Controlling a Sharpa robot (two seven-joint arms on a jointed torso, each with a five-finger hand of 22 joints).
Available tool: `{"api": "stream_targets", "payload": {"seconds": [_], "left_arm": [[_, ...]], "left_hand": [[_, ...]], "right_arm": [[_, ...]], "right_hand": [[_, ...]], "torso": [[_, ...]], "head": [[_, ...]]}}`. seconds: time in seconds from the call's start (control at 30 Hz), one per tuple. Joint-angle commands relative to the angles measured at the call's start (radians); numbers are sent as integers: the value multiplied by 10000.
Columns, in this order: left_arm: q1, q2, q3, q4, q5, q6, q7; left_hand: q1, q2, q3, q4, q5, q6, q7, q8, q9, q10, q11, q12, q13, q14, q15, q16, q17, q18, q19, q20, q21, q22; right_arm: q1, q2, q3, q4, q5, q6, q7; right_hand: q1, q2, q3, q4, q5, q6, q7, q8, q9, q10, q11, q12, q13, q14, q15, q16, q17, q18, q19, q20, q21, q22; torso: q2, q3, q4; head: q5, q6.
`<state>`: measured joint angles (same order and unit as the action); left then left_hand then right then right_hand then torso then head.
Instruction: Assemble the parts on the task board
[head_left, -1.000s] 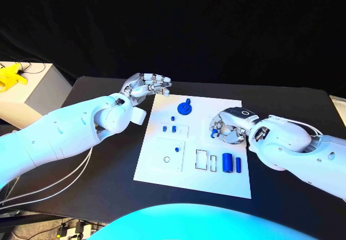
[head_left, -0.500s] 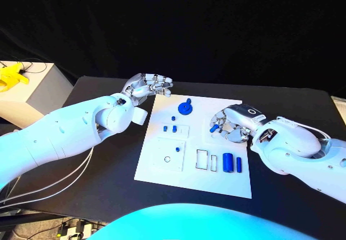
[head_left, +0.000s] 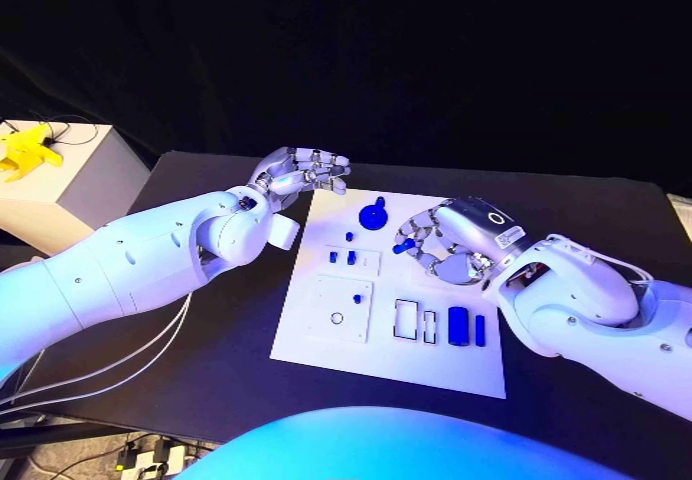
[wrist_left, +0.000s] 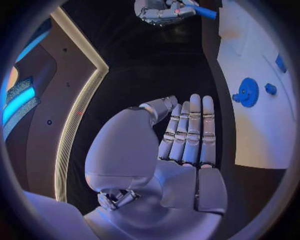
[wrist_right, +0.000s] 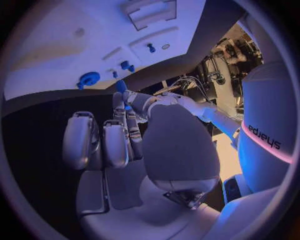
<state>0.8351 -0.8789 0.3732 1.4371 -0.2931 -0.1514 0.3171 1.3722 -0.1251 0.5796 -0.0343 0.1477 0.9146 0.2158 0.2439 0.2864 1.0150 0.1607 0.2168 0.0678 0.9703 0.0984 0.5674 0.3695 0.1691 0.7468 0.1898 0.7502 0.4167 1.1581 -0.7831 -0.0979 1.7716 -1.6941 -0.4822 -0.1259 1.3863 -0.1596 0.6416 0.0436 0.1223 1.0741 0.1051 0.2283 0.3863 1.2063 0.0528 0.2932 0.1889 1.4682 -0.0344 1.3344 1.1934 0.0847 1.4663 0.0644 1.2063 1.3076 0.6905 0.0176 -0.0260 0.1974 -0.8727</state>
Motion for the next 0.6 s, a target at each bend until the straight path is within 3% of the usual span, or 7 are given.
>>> {"api": "stream_targets", "payload": {"seconds": [0.03,0.43,0.6], "left_arm": [[-7,32,6,3,45,181,79],[-9,71,7,3,38,157,76],[-8,94,7,3,37,162,74]], "left_hand": [[-51,-26,13,6,-16,-72,23,53,-13,-91,-5,69,8,-88,8,64,13,122,-3,74,-33,-9],[-51,-26,13,6,-16,-72,23,53,-13,-91,-5,69,8,-88,8,64,13,122,-3,74,-33,-9],[-51,-26,13,6,-16,-72,23,53,-13,-91,-5,69,8,-88,8,64,13,122,-3,74,-33,-9]], "right_arm": [[-102,285,-47,-4,-42,-323,411],[-655,1522,-256,-436,-174,57,564],[-884,1836,-353,-638,-215,355,558]], "right_hand": [[5,-11,64,-33,64,107,55,266,454,117,-154,-6,18,293,-74,40,-23,-198,403,-82,2,976],[4,-19,93,-58,79,105,55,273,468,118,-153,-20,24,287,-75,22,-53,-187,390,-84,-62,950],[2,-19,117,-74,96,101,57,277,478,121,-152,-29,28,285,-75,20,-57,-188,391,-86,-52,957]], "torso": [[5,7,5],[4,-24,18],[-1,-14,10]], "head": [[60,1],[165,1],[219,1]]}}
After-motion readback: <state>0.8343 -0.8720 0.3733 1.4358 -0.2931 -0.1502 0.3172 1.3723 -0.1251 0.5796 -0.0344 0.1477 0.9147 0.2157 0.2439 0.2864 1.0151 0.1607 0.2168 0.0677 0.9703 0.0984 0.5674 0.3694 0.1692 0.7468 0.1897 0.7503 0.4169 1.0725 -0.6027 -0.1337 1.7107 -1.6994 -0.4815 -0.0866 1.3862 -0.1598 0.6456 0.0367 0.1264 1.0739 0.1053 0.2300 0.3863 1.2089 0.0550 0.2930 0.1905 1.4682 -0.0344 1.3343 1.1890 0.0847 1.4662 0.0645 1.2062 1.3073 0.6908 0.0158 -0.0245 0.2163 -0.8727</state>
